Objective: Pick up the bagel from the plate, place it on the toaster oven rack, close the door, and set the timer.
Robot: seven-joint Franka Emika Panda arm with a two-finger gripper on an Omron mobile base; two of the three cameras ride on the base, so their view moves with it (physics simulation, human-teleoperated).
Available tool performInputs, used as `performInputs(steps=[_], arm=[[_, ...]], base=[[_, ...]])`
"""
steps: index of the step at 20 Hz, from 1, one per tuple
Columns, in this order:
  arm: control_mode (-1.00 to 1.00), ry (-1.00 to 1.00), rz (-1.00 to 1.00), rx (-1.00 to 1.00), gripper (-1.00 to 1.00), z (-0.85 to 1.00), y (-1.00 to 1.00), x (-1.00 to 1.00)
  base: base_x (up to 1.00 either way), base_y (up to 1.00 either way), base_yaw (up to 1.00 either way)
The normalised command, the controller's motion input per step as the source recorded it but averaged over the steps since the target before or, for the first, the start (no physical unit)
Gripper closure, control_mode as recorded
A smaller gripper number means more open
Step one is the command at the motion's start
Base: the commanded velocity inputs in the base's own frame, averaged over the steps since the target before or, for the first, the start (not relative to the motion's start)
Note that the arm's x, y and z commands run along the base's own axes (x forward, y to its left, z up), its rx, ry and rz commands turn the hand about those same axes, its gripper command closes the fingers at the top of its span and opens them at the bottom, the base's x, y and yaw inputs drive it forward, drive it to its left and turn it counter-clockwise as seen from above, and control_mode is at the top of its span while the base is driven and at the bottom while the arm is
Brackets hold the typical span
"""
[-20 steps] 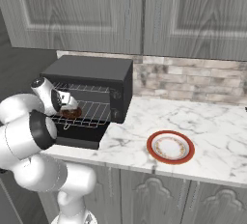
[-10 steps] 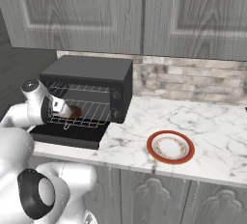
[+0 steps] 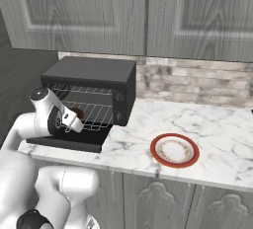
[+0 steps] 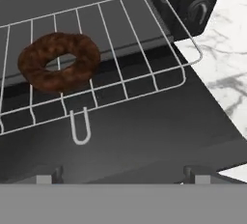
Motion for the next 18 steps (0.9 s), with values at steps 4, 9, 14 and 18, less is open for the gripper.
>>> performInputs(steps=[4,9,14,18], arm=[[-1.00,0.14,-0.19,0.00,-1.00,0.00,-0.71,0.00],[-1.00,0.11,-0.08,0.00,-1.00,0.00,-0.47,0.00],[-1.00,0.07,0.00,0.00,-1.00,-0.10,-0.25,0.01],[-1.00,0.02,0.00,0.00,-1.00,-0.29,-0.22,0.00]], base=[[0.00,0.00,0.00],[0.00,0.00,0.00],[0.00,0.00,0.00],[0.00,0.00,0.00]])
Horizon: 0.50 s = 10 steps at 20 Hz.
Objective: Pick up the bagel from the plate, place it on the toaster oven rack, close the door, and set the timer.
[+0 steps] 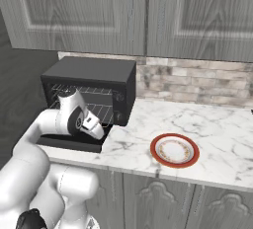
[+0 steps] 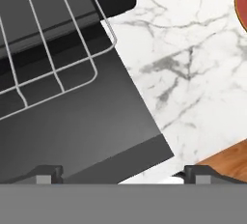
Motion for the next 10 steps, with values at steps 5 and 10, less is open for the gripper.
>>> performInputs(steps=[5,10], arm=[[-1.00,0.00,0.00,0.00,-1.00,-0.33,-0.16,0.00],[-1.00,0.00,0.00,0.00,-1.00,-0.23,-0.08,0.11]], base=[[0.00,0.00,0.00],[0.00,0.00,0.00]])
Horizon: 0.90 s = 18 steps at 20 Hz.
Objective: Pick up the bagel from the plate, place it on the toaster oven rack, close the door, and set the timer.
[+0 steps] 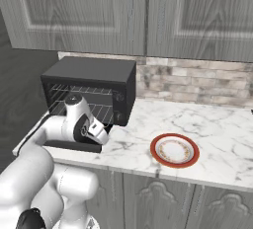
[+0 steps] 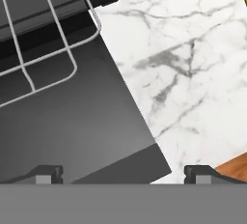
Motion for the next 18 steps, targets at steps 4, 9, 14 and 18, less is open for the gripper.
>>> performInputs(steps=[4,9,14,18], arm=[[-1.00,0.00,0.00,0.00,-1.00,-0.12,-0.01,0.26],[-1.00,0.00,0.00,0.00,-1.00,-0.02,0.00,0.28],[-1.00,0.00,0.00,0.00,-1.00,0.00,0.00,0.30],[-1.00,-0.01,0.00,0.00,-1.00,0.00,0.00,0.34]], base=[[0.00,0.00,0.00],[0.00,0.00,0.00],[0.00,0.00,0.00],[0.00,0.00,0.00]])
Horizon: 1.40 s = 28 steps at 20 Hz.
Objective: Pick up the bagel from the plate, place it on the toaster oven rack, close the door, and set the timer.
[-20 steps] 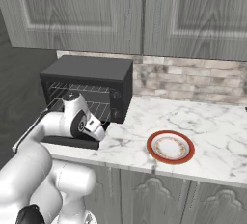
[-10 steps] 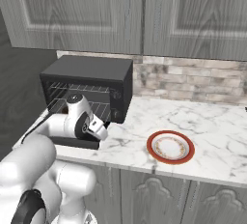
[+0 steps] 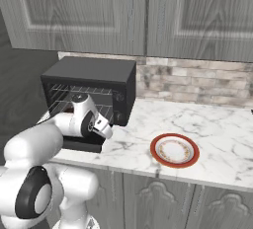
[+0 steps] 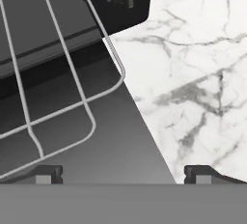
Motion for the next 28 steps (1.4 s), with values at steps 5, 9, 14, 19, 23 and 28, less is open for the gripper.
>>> performInputs(steps=[5,9,14,19,23,28], arm=[[-1.00,-0.02,0.00,0.00,-1.00,0.00,0.00,0.35],[-1.00,0.00,0.00,0.00,-1.00,0.00,0.00,0.35],[-1.00,0.00,0.00,0.00,-1.00,-0.02,0.00,0.30],[-1.00,-0.03,-0.01,0.00,-1.00,-0.04,0.00,0.17],[-1.00,-0.07,-0.02,0.00,-1.00,0.00,0.00,0.45],[-1.00,-0.15,-0.02,0.00,-1.00,0.00,0.00,0.46]], base=[[0.00,0.00,0.00],[0.00,0.00,0.00],[0.00,0.00,0.00],[0.00,0.00,0.00],[0.00,0.00,0.00],[0.00,0.00,0.00]])
